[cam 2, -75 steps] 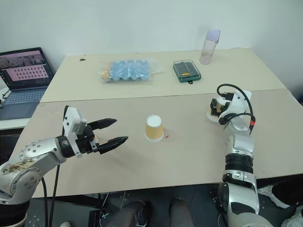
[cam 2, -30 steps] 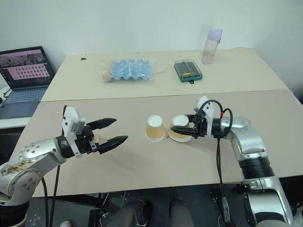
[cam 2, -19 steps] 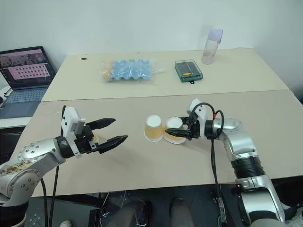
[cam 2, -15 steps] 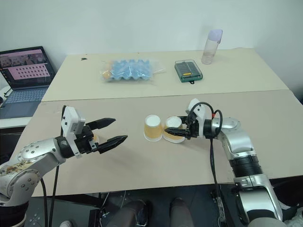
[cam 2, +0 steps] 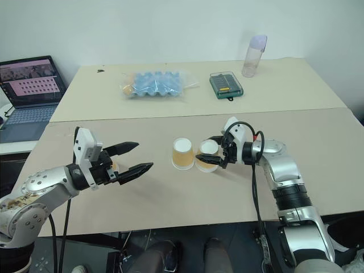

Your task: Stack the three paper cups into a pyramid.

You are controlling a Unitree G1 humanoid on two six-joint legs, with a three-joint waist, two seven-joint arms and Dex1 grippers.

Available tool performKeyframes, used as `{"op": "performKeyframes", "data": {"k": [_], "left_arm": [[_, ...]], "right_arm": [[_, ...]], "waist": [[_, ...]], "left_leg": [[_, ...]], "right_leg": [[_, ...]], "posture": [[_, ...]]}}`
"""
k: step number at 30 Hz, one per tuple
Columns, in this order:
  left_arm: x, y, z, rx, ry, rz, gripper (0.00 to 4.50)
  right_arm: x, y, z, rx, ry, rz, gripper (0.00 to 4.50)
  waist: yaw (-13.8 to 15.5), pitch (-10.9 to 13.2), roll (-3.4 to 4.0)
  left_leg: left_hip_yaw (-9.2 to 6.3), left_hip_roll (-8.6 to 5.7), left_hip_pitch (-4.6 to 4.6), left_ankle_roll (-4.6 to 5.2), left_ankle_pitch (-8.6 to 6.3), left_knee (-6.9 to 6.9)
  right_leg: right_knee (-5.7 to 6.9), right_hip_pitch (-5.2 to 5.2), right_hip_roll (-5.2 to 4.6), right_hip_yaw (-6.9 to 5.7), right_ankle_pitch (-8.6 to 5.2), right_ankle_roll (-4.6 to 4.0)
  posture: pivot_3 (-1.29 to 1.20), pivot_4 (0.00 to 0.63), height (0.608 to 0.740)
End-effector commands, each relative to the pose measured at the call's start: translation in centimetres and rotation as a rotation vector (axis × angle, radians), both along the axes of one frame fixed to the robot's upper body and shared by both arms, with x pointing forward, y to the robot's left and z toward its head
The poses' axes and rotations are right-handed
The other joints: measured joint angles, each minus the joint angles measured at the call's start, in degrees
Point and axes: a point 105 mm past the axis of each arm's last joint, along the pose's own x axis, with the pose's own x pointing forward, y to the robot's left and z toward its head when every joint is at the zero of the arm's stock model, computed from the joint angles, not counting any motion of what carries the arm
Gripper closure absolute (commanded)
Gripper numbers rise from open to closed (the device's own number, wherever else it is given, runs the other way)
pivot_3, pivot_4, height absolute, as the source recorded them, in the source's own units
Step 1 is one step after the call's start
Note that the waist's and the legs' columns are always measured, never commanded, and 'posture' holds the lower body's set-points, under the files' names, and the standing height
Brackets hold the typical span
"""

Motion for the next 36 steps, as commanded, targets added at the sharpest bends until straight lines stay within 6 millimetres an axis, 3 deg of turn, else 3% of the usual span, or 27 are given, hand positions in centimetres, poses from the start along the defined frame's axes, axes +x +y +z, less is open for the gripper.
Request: {"op": "performKeyframes", "data": {"k": [1,14,20,24,26,28,31,36], "left_arm": [[-0.3,-0.1,1.0,0.007,-0.046,-0.012,0.00],[-0.1,-0.1,1.0,0.007,-0.043,-0.015,0.00],[0.4,0.4,1.0,-0.004,-0.058,0.057,0.00],[2.0,1.6,2.0,-0.032,-0.158,0.268,0.00],[2.8,2.8,3.6,-0.121,-0.250,0.525,0.00],[2.1,3.0,4.2,-0.164,-0.314,0.685,0.00],[1.1,2.5,3.9,-0.158,-0.336,0.757,0.00],[0.3,4.5,2.5,-0.043,-0.367,0.920,0.00]], "right_arm": [[0.3,-0.5,2.7,0.039,-0.094,-0.011,0.08],[-3.1,0.2,8.2,0.094,-0.220,0.052,0.08],[-4.3,0.2,11.8,0.148,-0.315,0.019,0.08],[-6.5,0.6,11.8,0.077,-0.320,0.082,0.08],[-8.0,0.5,11.2,0.018,-0.299,0.120,0.08],[-9.2,0.0,10.6,-0.013,-0.265,0.127,0.08],[-10.2,-0.7,10.0,-0.019,-0.227,0.135,0.08],[-10.1,-2.3,9.2,-0.007,-0.178,0.096,0.08]], "waist": [[0.0,0.0,0.00],[0.1,0.0,0.00],[0.4,0.0,0.00],[0.7,0.0,-0.05],[1.0,0.0,-0.12],[1.2,0.0,-0.33],[1.5,-0.1,-0.45],[1.8,-0.1,-0.48]], "left_leg": [[0.00,0.00,0.00,0.00,0.00,0.00],[0.00,0.01,-0.01,0.00,-0.01,0.00],[0.00,0.01,-0.03,0.00,-0.01,0.00],[-0.01,0.02,-0.06,0.01,-0.02,0.00],[-0.01,0.04,-0.06,0.01,-0.03,0.02],[0.00,0.03,-0.06,0.07,-0.07,0.12],[0.05,0.02,-0.18,0.14,-0.12,0.22],[0.24,0.09,-0.03,0.13,-0.13,0.23]], "right_leg": [[0.00,0.00,0.00,0.00,0.00,0.00],[0.00,-0.01,-0.01,0.01,0.00,0.00],[-0.01,-0.02,-0.03,0.01,0.00,0.00],[-0.06,-0.01,-0.06,-0.01,0.00,0.00],[-0.05,0.01,-0.17,-0.01,0.00,0.00],[-0.10,0.06,-0.20,-0.05,0.01,0.03],[-0.13,0.04,-0.29,-0.01,0.06,0.11],[-0.09,0.16,-0.28,0.06,0.06,0.13]], "posture": [[0.00,0.150,0.740],[0.00,0.150,0.740],[0.00,0.150,0.740],[0.00,0.150,0.740],[0.00,0.150,0.740],[0.00,0.150,0.740],[0.00,0.150,0.740],[0.00,0.150,0.740]]}}
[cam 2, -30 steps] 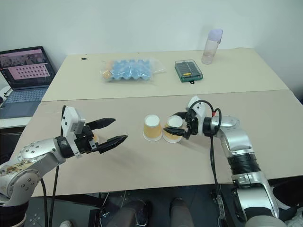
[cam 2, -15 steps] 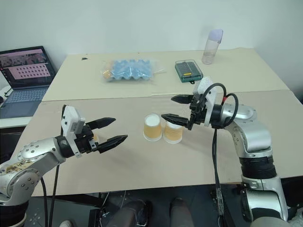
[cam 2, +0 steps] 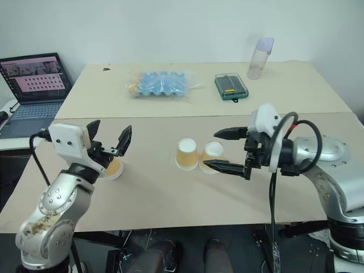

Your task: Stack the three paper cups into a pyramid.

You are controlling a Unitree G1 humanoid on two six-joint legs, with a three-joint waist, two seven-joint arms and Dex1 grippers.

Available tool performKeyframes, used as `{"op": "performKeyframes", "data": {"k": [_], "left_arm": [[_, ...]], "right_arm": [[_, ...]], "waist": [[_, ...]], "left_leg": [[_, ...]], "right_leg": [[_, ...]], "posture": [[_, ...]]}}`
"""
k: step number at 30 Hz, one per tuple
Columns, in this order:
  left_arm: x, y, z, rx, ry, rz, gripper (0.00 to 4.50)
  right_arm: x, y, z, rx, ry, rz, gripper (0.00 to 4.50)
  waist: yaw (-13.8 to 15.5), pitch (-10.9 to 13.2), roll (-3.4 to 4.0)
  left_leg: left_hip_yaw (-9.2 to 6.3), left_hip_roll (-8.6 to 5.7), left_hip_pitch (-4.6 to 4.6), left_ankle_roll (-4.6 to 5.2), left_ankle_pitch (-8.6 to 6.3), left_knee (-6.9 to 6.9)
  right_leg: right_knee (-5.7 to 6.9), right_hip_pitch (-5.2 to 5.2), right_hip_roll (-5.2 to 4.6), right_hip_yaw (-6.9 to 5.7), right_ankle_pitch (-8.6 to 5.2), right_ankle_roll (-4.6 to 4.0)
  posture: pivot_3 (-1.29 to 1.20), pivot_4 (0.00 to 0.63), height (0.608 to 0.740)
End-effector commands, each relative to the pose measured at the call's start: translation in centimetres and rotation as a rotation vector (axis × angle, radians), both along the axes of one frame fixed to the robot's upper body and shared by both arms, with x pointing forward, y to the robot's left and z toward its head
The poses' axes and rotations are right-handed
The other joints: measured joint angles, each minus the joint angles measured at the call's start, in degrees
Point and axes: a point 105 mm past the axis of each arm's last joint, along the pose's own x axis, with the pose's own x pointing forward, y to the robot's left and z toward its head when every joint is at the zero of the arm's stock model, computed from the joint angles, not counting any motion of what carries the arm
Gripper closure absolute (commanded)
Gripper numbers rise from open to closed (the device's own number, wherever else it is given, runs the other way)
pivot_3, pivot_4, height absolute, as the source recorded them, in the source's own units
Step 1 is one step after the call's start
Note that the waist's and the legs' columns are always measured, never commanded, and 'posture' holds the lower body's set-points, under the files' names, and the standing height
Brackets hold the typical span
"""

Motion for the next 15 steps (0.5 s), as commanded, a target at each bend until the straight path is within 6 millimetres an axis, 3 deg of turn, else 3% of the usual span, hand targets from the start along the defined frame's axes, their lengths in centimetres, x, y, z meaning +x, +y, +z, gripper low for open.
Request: {"op": "performKeyframes", "data": {"k": [1,3,7,15], "left_arm": [[-1.0,2.2,0.3,0.086,-0.045,0.154,0.00],[-1.1,2.9,0.0,0.090,-0.038,0.195,0.00],[-2.5,5.4,-2.6,0.091,0.049,0.312,0.00],[-2.2,4.8,-5.0,0.015,0.119,0.226,0.00]], "right_arm": [[0.0,-1.2,0.7,0.019,-0.024,-0.022,0.08],[0.3,-1.6,0.7,0.023,-0.023,-0.035,0.08],[1.8,-3.6,-0.3,-0.004,-0.015,-0.118,0.08],[1.8,-3.1,-0.1,0.018,-0.041,-0.092,0.08]], "waist": [[0.0,0.0,-0.01],[0.1,0.0,-0.01],[0.3,0.0,-0.04],[0.8,0.0,-0.05]], "left_leg": [[0.05,0.04,0.02,0.00,0.00,0.00],[0.08,0.05,0.07,0.00,0.00,0.00],[0.18,0.04,0.06,0.08,-0.05,0.00],[0.25,0.05,-0.04,0.09,-0.06,0.02]], "right_leg": [[0.00,0.01,0.00,0.00,0.00,0.00],[-0.01,0.06,-0.01,-0.01,-0.02,0.03],[-0.05,0.03,-0.02,-0.03,-0.04,0.07],[-0.03,-0.02,-0.17,-0.11,-0.07,0.12]], "posture": [[0.00,0.150,0.740],[0.00,0.150,0.740],[0.00,0.150,0.740],[0.00,0.150,0.740]]}}
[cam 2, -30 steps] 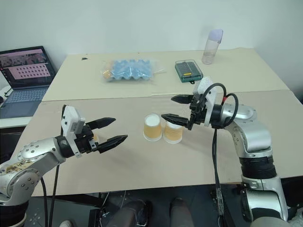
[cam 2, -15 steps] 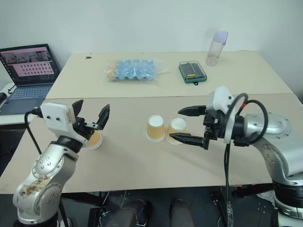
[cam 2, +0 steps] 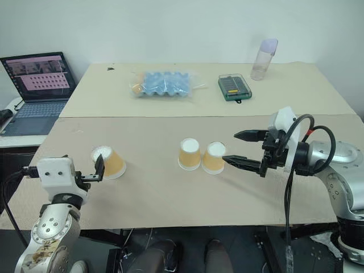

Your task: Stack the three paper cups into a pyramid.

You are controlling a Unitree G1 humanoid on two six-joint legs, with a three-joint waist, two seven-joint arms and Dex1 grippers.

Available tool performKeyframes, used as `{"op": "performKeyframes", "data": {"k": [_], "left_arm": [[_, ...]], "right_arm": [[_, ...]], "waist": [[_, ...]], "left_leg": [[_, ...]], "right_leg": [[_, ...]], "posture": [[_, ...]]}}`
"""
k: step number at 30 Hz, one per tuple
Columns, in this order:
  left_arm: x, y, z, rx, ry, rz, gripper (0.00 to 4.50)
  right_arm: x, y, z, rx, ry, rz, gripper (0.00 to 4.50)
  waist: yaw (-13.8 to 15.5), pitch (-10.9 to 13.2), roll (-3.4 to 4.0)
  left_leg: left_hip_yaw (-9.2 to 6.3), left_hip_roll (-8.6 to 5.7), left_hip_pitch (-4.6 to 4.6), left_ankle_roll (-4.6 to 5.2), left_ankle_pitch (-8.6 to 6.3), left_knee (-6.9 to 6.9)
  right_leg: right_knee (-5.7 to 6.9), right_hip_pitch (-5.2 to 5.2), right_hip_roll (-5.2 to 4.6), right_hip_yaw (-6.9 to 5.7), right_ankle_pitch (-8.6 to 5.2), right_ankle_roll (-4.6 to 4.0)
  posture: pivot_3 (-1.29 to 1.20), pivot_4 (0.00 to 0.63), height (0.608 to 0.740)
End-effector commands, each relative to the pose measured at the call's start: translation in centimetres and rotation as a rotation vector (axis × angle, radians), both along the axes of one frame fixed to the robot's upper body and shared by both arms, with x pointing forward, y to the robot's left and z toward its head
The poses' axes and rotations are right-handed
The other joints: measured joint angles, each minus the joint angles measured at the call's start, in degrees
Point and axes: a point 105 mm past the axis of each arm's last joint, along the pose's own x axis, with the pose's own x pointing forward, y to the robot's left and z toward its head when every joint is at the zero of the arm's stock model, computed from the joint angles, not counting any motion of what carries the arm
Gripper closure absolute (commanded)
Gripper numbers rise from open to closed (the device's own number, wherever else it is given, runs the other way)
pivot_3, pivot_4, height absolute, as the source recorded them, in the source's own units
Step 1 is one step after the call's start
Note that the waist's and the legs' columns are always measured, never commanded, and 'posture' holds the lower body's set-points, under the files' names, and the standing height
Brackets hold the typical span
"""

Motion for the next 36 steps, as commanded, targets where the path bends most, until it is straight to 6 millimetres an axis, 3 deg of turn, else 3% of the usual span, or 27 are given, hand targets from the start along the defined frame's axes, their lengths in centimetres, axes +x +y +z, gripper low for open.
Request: {"op": "performKeyframes", "data": {"k": [1,6,15,22,34,36], "left_arm": [[0.3,-1.0,0.5,-0.042,-0.045,-0.074,0.00],[0.6,-2.4,0.2,-0.060,-0.041,-0.177,0.00],[1.7,-0.9,-0.9,-0.062,-0.017,-0.147,0.00],[2.7,-0.6,-0.7,-0.043,-0.032,-0.165,0.00],[4.3,-0.6,-0.2,-0.063,-0.059,-0.190,0.00],[4.4,-0.5,-0.2,-0.071,-0.063,-0.189,0.52]], "right_arm": [[-0.4,0.3,1.3,0.002,-0.077,0.020,0.08],[-0.3,0.0,1.3,0.001,-0.082,0.002,0.08],[-0.7,-0.8,1.0,0.017,-0.069,-0.039,0.08],[-0.3,-1.8,0.2,0.029,-0.052,-0.092,0.08],[-0.2,-1.8,0.0,0.015,-0.058,-0.120,0.08],[-0.1,-1.8,0.1,0.014,-0.060,-0.126,0.00]], "waist": [[-0.1,0.0,0.00],[-0.2,0.0,-0.01],[-0.3,0.0,-0.02],[-0.3,0.0,-0.02],[-0.4,0.0,-0.03],[-0.4,0.0,-0.03]], "left_leg": [[0.03,-0.02,0.00,0.01,-0.01,0.00],[0.05,-0.03,-0.05,0.05,-0.03,0.01],[0.06,-0.03,-0.03,0.05,-0.03,0.02],[0.07,-0.05,-0.03,0.07,-0.04,0.03],[0.07,-0.05,-0.01,0.07,-0.04,0.03],[0.07,-0.05,-0.01,0.07,-0.04,0.03]], "right_leg": [[-0.02,0.01,-0.04,0.00,-0.06,0.10],[-0.02,-0.05,-0.05,-0.01,0.00,0.03],[0.00,-0.03,-0.06,-0.01,-0.03,0.07],[0.01,-0.04,-0.07,0.00,0.00,0.05],[0.01,-0.04,-0.06,0.01,0.00,0.05],[0.01,-0.04,-0.05,0.00,0.00,0.05]], "posture": [[0.00,0.150,0.740],[0.00,0.150,0.740],[0.00,0.150,0.740],[0.00,0.150,0.740],[0.00,0.150,0.740],[0.00,0.150,0.740]]}}
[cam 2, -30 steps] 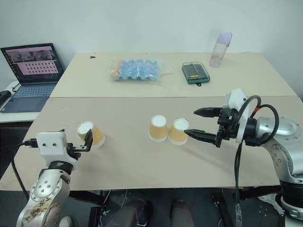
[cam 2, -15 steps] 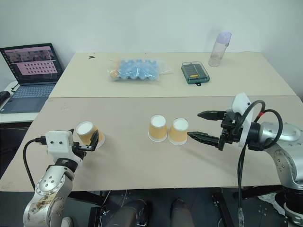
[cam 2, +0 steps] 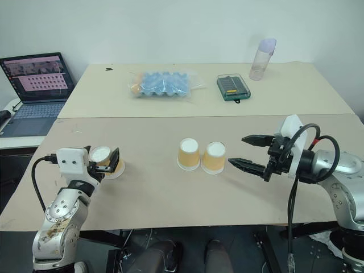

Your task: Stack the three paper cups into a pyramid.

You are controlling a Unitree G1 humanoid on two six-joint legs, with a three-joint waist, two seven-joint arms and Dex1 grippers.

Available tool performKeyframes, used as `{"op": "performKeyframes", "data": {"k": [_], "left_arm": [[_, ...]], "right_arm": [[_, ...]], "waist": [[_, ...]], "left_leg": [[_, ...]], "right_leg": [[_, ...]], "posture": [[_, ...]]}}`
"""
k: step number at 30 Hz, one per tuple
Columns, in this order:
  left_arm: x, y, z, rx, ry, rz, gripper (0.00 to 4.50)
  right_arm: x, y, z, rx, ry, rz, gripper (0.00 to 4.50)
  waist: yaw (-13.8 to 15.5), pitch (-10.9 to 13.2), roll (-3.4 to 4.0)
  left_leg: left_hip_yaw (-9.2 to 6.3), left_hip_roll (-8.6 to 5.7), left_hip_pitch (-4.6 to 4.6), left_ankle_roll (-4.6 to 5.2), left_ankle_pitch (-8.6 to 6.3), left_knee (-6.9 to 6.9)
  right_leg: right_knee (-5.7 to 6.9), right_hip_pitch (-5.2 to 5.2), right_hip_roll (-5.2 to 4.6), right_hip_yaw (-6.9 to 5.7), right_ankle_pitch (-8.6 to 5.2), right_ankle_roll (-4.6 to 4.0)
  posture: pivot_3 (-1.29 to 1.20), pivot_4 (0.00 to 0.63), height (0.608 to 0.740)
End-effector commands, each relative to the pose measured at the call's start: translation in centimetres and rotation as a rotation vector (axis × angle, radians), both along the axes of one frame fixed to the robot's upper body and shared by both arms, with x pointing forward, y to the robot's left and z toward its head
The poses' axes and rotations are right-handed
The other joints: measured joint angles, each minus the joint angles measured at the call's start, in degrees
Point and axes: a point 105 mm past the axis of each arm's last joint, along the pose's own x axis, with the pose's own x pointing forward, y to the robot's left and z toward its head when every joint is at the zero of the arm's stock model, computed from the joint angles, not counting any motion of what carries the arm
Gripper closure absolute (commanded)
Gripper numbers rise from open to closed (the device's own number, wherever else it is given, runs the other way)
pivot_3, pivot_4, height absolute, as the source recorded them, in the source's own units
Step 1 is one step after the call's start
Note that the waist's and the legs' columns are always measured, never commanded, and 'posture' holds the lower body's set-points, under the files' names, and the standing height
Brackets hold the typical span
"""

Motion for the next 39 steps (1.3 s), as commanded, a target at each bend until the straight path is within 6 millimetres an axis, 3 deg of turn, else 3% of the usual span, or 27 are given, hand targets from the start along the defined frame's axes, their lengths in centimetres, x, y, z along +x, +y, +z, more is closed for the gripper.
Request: {"op": "performKeyframes", "data": {"k": [1,5,13,17,20,22,25,27,34,36,39], "left_arm": [[0.3,0.1,1.3,-0.002,-0.057,-0.007,0.63],[0.5,0.1,1.3,-0.004,-0.051,-0.012,1.91],[1.3,-0.4,1.6,-0.017,-0.055,-0.047,1.94],[3.5,-1.8,4.9,-0.034,-0.133,-0.154,1.94],[4.8,-4.7,8.2,0.010,-0.203,-0.363,1.94],[4.9,-5.3,9.0,0.031,-0.221,-0.412,1.94],[7.4,-8.1,14.0,-0.018,-0.269,-0.608,1.94],[8.5,-9.4,16.0,-0.062,-0.259,-0.712,1.94],[8.4,-16.3,18.0,-0.033,-0.172,-1.186,1.94],[6.7,-18.6,17.2,-0.021,-0.102,-1.393,1.94],[5.1,-20.1,16.1,-0.002,-0.042,-1.565,1.94]], "right_arm": [[-0.1,0.0,1.4,-0.004,-0.070,-0.006,0.00],[-0.1,0.0,1.5,-0.006,-0.072,-0.012,0.00],[0.0,0.0,1.6,0.001,-0.079,-0.034,0.00],[0.0,-0.2,1.8,0.011,-0.094,-0.068,0.00],[0.0,-0.2,1.7,0.012,-0.101,-0.091,0.00],[0.0,-0.2,1.6,0.011,-0.103,-0.097,0.00],[0.4,-0.3,1.6,0.045,-0.115,-0.140,0.00],[0.5,-0.2,1.6,0.059,-0.120,-0.155,0.00],[0.9,-0.6,1.4,0.066,-0.137,-0.205,0.00],[0.9,-0.6,1.1,0.052,-0.131,-0.208,0.00],[1.0,-0.5,0.9,0.048,-0.129,-0.212,0.00]], "waist": [[0.0,0.0,0.00],[0.0,0.0,0.00],[0.0,0.0,0.00],[0.3,0.0,-0.01],[0.4,0.0,-0.03],[0.2,0.0,-0.02],[0.1,0.0,-0.11],[0.2,0.1,-0.16],[-0.5,0.1,-0.14],[-0.6,0.1,-0.15],[-1.0,0.1,-0.15]], "left_leg": [[0.00,0.00,0.00,0.00,0.00,0.00],[0.00,0.00,-0.01,0.00,0.00,0.00],[0.00,0.00,0.00,0.00,0.00,0.00],[-0.01,0.00,-0.02,-0.03,0.02,0.02],[-0.02,-0.01,-0.05,-0.04,0.02,0.10],[-0.01,-0.02,-0.06,-0.01,0.01,0.12],[0.03,-0.06,-0.02,0.04,-0.03,0.14],[-0.01,-0.04,-0.17,-0.04,0.03,0.23],[0.12,-0.06,-0.10,-0.16,0.07,0.29],[0.13,-0.06,-0.16,-0.16,0.07,0.31],[0.13,-0.06,-0.20,-0.12,0.05,0.31]], "right_leg": [[0.00,0.00,0.00,0.00,0.00,0.00],[-0.01,0.00,0.00,0.00,0.00,0.00],[0.00,0.00,0.01,0.00,0.01,0.01],[0.02,-0.02,0.02,-0.03,0.01,0.00],[0.03,-0.01,0.22,-0.05,0.02,0.02],[0.00,-0.01,0.23,-0.03,0.04,0.04],[0.05,-0.02,0.21,-0.04,0.06,0.07],[0.05,-0.12,0.25,-0.11,0.14,0.06],[0.00,-0.10,0.22,-0.09,0.15,0.14],[0.01,-0.14,0.21,-0.09,0.15,0.14],[0.00,-0.18,0.20,-0.07,0.15,0.14]], "posture": [[0.00,0.150,0.740],[0.00,0.150,0.740],[0.00,0.150,0.740],[0.00,0.150,0.740],[0.00,0.150,0.740],[0.00,0.150,0.740],[0.00,0.150,0.740],[0.00,0.150,0.740],[0.00,0.150,0.740],[0.00,0.150,0.740],[0.00,0.150,0.740]]}}
